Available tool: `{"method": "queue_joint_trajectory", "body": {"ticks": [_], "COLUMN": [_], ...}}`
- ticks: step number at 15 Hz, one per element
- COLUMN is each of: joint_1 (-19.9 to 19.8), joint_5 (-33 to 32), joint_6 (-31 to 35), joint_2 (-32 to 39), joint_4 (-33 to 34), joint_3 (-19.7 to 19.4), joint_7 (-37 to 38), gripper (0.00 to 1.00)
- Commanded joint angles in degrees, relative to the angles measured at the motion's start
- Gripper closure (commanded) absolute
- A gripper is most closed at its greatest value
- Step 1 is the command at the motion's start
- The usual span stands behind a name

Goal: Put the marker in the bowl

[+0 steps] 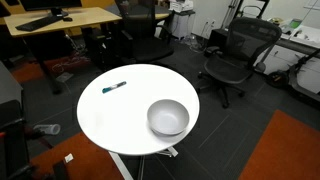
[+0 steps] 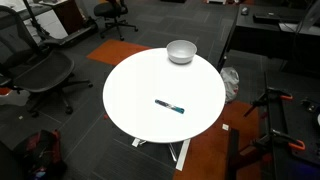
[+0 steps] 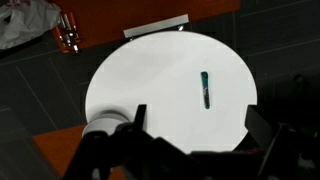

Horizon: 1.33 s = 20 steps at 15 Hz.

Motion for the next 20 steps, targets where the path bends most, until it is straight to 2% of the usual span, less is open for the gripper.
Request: {"method": "queue_joint_trajectory", "body": {"ticks": [1,10,14,20], "joint_1": [-0.37,0.04,0.46,0.92], "joint_5": [0.24,-0.18,-0.54,-1.99], "joint_6": [-0.19,2.19,6.57,16.32], "joint_2": [0.02,2.35,6.93,18.42], "joint_4": [0.16,-0.04,-0.36,0.26], "joint_3": [0.28,1.48,3.40,5.54], "joint_7": [-0.23,0.04,0.49,1.26], "gripper": [0.00,0.00,0.00,0.00]}}
